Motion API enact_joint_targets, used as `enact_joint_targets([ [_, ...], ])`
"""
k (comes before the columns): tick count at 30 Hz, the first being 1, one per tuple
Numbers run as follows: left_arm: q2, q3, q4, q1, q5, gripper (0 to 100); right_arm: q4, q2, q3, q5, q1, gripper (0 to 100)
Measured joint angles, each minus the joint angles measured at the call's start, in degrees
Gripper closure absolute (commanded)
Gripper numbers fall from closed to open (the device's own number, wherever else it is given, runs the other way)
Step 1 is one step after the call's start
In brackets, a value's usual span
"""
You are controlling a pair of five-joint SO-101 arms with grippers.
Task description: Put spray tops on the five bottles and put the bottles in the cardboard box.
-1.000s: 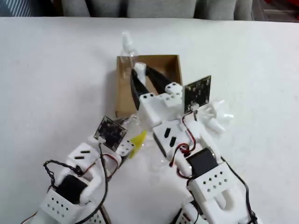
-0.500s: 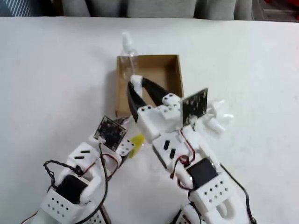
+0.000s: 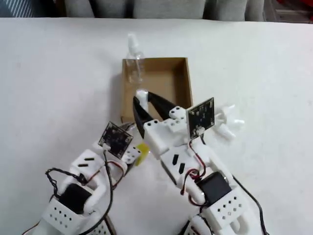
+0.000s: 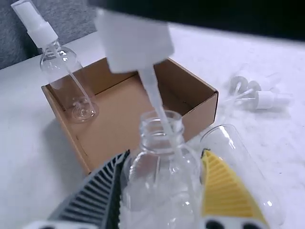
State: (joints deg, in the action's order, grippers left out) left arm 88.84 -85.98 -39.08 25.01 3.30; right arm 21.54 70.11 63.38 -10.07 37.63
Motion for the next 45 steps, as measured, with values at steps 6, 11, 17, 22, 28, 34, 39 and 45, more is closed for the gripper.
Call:
enact_joint_targets([
  [6, 0.0, 0.0, 0.0, 0.0, 0.0, 98, 1.85, 0.0, 0.0, 0.0, 0.26, 84.2],
  [11, 0.0, 0.0, 0.0, 0.0, -0.09, 98, 2.73, 0.0, 0.0, -0.09, 1.85, 83.7],
  [17, 0.0, 0.0, 0.0, 0.0, -0.09, 98, 2.81, 2.46, 0.0, -0.18, 1.58, 83.9],
  [22, 0.0, 0.0, 0.0, 0.0, -0.09, 98, 4.4, 10.99, 0.0, -0.18, -3.08, 87.3],
  [28, 0.0, 0.0, 0.0, 0.0, -0.09, 98, 4.4, 16.09, 0.0, -0.18, -13.19, 98.1],
  [34, 0.0, 0.0, 0.09, 0.0, -0.09, 98, 3.87, 7.74, 0.0, -0.18, -18.29, 98.1],
  [39, 0.0, 0.0, 0.09, 0.0, -0.09, 98, -1.58, -3.08, 0.0, -0.18, -20.66, 98.1],
  [45, 0.0, 0.0, 0.09, 0.0, -0.09, 98, -10.9, -16.7, 0.0, -0.18, -22.59, 98.1],
])
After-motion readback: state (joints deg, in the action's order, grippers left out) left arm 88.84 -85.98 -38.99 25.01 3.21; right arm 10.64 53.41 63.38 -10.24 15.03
